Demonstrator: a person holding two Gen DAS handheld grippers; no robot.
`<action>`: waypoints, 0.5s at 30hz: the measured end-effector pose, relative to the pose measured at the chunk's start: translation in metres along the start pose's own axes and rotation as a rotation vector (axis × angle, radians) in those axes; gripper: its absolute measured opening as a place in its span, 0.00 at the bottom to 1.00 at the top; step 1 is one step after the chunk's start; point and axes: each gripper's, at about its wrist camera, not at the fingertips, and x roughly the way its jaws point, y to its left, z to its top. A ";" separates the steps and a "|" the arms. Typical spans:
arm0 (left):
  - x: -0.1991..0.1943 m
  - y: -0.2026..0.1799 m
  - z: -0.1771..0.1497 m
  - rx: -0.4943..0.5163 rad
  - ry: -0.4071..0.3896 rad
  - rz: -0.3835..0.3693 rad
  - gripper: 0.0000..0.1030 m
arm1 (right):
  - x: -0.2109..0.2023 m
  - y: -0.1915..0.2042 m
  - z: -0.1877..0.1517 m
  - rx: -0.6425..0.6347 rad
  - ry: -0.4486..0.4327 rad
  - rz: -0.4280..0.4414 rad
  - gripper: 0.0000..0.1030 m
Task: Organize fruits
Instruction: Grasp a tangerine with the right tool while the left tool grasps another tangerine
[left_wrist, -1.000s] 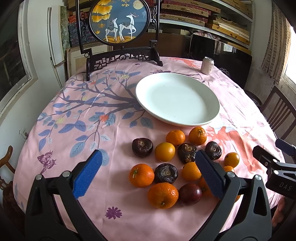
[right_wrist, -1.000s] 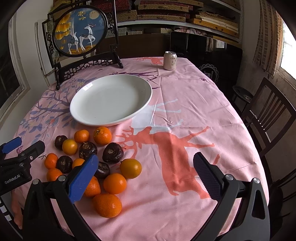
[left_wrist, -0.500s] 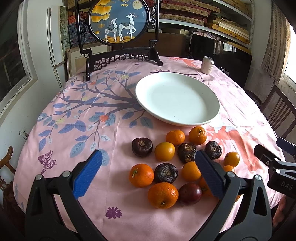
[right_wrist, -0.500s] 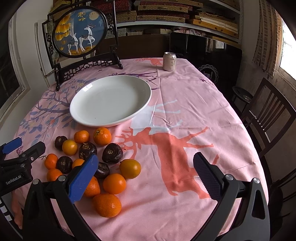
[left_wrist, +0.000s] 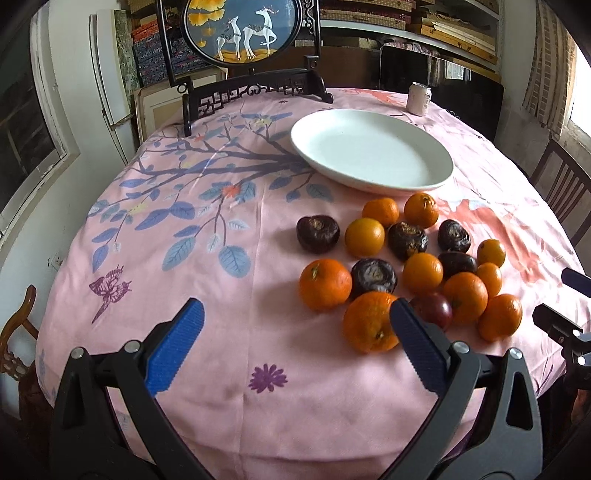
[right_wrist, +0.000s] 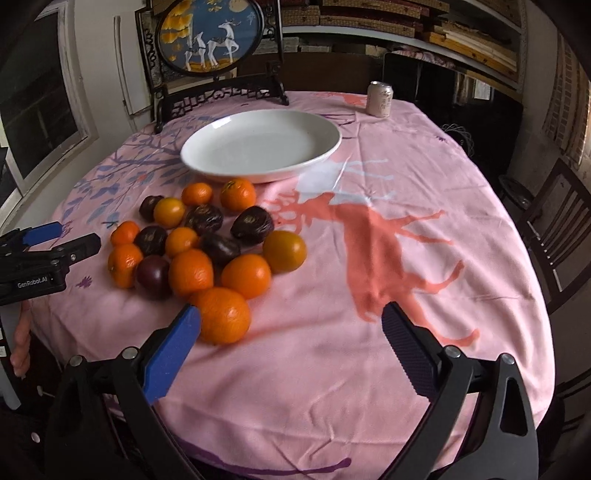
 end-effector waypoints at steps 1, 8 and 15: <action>-0.001 0.004 -0.004 -0.008 0.003 -0.002 0.98 | 0.001 0.003 -0.001 -0.004 0.002 0.026 0.91; -0.007 0.011 -0.012 -0.021 0.007 0.005 0.98 | 0.036 0.024 0.001 -0.015 0.079 0.141 0.62; -0.007 -0.007 -0.019 0.010 0.035 -0.042 0.98 | 0.025 0.024 -0.002 0.005 0.064 0.191 0.44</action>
